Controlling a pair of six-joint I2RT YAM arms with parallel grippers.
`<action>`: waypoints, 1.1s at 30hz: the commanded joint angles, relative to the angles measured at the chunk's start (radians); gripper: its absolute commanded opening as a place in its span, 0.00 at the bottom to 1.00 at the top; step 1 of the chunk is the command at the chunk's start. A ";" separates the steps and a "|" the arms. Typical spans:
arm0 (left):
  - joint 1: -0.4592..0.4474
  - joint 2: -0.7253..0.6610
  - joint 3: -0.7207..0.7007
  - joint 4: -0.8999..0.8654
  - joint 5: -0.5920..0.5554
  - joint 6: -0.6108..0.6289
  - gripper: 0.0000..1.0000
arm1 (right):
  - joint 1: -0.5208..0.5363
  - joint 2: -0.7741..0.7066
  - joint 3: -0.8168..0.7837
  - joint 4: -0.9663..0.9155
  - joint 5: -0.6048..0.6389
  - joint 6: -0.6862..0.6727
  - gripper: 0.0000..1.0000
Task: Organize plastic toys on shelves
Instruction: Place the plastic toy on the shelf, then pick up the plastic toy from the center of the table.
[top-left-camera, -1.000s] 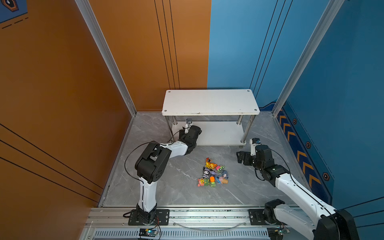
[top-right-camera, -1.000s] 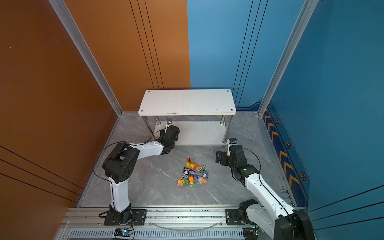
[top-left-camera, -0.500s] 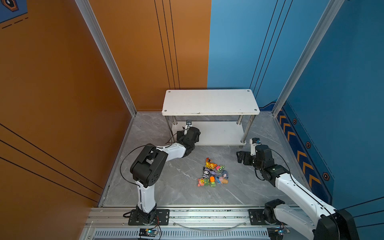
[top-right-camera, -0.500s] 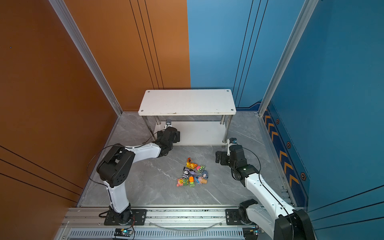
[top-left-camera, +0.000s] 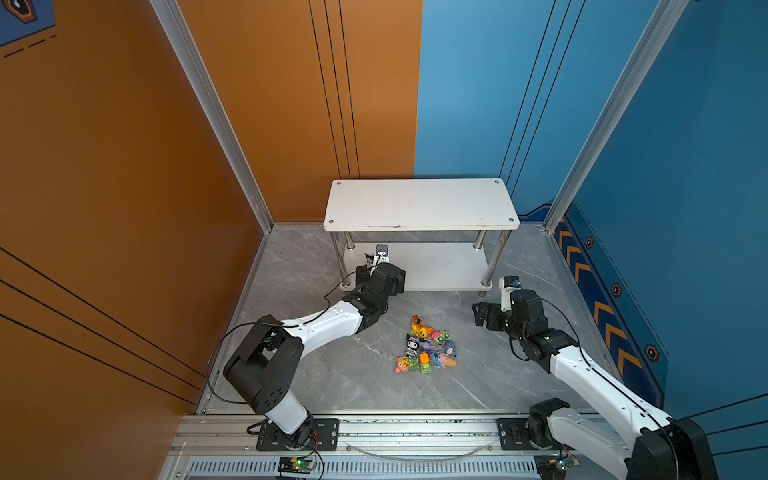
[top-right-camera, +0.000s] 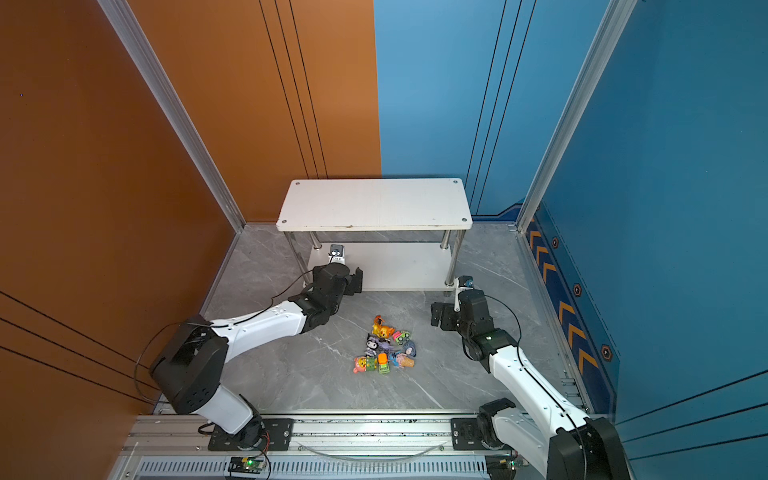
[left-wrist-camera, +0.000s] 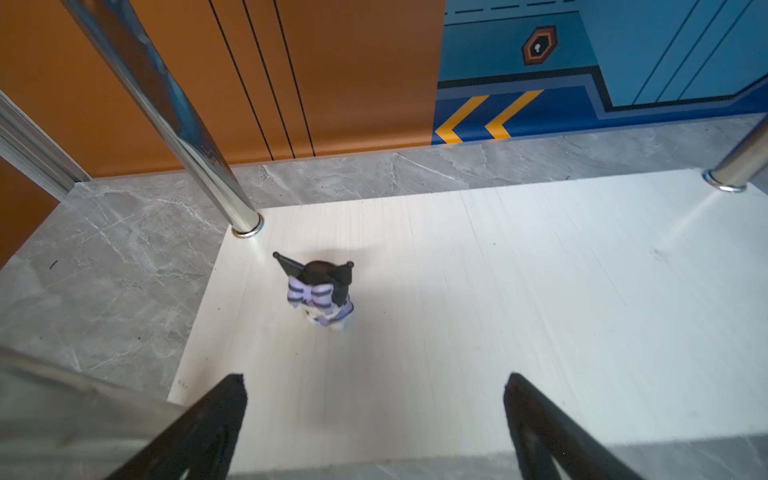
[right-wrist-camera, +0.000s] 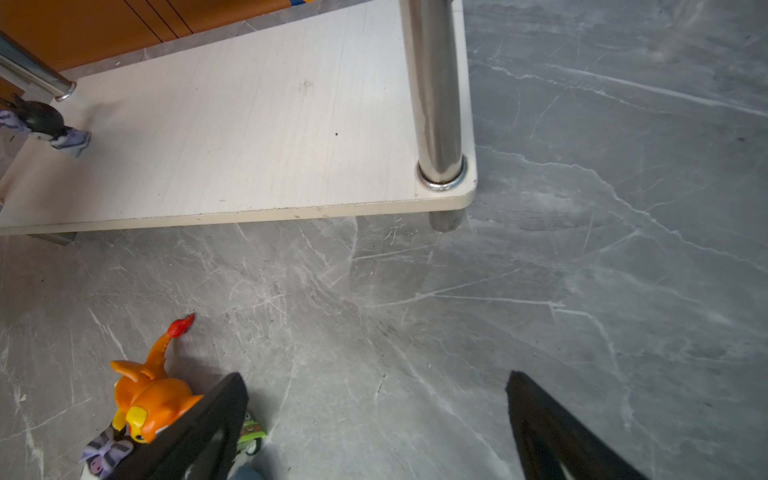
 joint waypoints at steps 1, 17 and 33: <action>-0.041 -0.121 -0.055 -0.068 -0.001 0.036 0.98 | -0.005 -0.008 -0.010 0.005 -0.011 0.008 0.98; -0.078 -0.483 -0.245 -0.325 0.467 0.152 1.00 | 0.000 0.030 0.027 -0.035 0.005 -0.016 0.99; -0.224 -0.276 -0.109 -0.616 0.481 -0.129 0.78 | 0.001 0.031 0.036 -0.059 0.027 -0.025 0.98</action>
